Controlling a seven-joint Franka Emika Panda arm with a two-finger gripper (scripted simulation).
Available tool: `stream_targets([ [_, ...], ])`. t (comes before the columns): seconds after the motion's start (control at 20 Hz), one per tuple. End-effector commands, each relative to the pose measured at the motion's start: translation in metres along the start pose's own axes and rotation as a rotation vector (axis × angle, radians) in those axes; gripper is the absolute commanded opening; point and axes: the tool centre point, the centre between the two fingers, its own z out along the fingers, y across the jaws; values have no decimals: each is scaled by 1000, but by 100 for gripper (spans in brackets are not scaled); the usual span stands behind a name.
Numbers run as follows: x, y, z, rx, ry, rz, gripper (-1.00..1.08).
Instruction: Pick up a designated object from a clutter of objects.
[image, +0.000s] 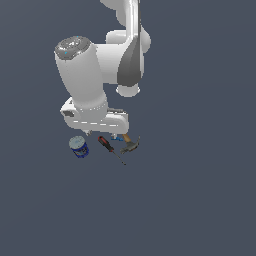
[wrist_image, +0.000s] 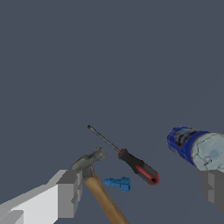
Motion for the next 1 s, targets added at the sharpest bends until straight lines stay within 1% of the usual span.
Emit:
stream_targets([
  [0.0, -1, 40, 26, -5, -1, 65, 100],
  [0.15, -6, 79, 50, -14, -2, 128, 100],
  [0.25, -10, 101, 64, -20, -2, 163, 100],
  [0.45, -18, 132, 83, -31, -4, 212, 100],
  [0.65, -23, 148, 92, -37, -4, 237, 100],
  [0.95, -24, 148, 95, -37, -6, 237, 100],
])
